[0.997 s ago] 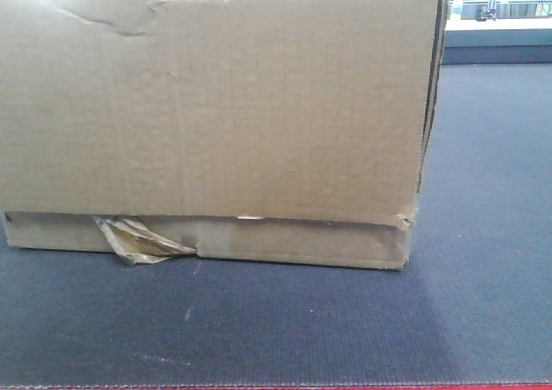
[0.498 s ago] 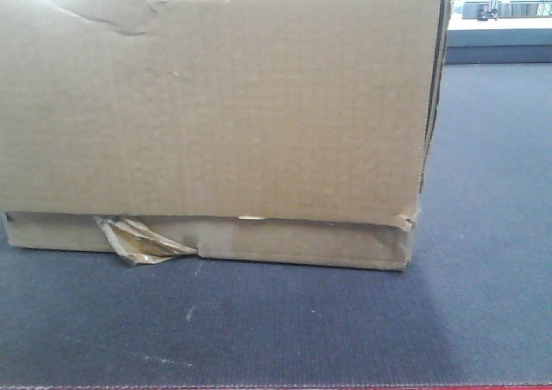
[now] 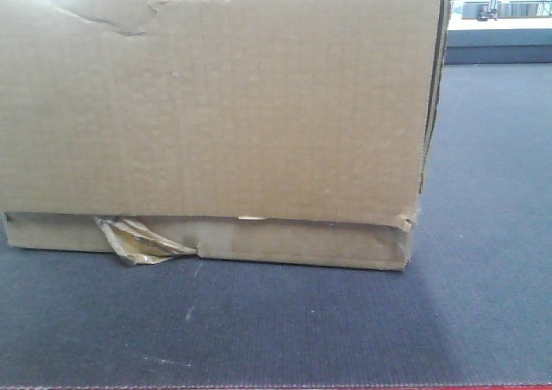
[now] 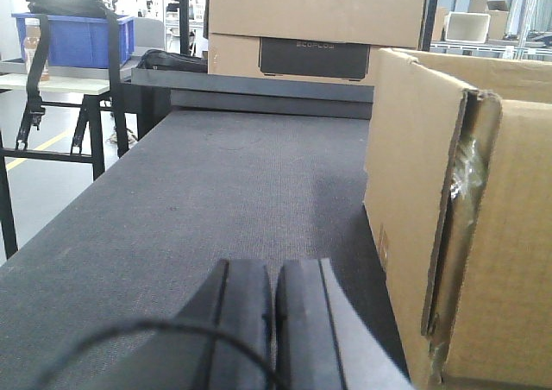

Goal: Grab carton from right shelf to conveyor

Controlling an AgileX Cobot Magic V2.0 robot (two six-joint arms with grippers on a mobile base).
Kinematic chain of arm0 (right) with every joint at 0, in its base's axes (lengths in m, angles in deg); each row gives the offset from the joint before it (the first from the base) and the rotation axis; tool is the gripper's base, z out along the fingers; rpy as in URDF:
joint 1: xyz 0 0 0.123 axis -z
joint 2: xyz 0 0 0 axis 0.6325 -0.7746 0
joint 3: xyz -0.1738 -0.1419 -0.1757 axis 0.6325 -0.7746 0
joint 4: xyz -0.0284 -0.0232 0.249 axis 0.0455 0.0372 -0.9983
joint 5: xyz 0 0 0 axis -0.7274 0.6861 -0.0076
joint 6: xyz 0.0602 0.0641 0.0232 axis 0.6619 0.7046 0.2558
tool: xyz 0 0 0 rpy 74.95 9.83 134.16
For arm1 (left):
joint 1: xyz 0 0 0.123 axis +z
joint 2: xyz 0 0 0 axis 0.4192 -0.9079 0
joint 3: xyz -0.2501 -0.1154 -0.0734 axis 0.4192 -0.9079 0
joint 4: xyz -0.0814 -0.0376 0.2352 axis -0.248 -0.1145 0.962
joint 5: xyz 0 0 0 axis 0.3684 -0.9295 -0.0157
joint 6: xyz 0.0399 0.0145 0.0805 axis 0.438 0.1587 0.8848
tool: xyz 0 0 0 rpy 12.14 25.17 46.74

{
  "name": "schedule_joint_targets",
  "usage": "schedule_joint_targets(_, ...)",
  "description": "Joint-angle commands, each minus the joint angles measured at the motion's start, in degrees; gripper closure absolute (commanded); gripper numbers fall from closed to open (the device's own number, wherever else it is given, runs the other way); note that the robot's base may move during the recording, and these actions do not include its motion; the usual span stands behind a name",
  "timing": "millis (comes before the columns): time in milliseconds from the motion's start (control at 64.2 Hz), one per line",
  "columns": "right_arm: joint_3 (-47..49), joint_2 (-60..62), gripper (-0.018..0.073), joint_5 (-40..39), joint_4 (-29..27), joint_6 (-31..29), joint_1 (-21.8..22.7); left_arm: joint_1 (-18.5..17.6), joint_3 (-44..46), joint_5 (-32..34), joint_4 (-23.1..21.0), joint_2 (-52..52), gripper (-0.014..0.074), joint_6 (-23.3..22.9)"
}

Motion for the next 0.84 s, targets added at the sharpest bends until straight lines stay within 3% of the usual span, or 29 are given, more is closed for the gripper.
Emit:
schedule_joint_targets(0,0.1,0.3,0.0632,-1.1,0.1,-0.5,0.2,0.2,0.1,1.2,-0.3,0.3,0.0582,0.3)
schedule_joint_targets(825,0.1,0.3,0.0632,-1.1,0.1,-0.5,0.2,0.2,0.1,1.2,-0.3,0.3,0.0582,0.3)
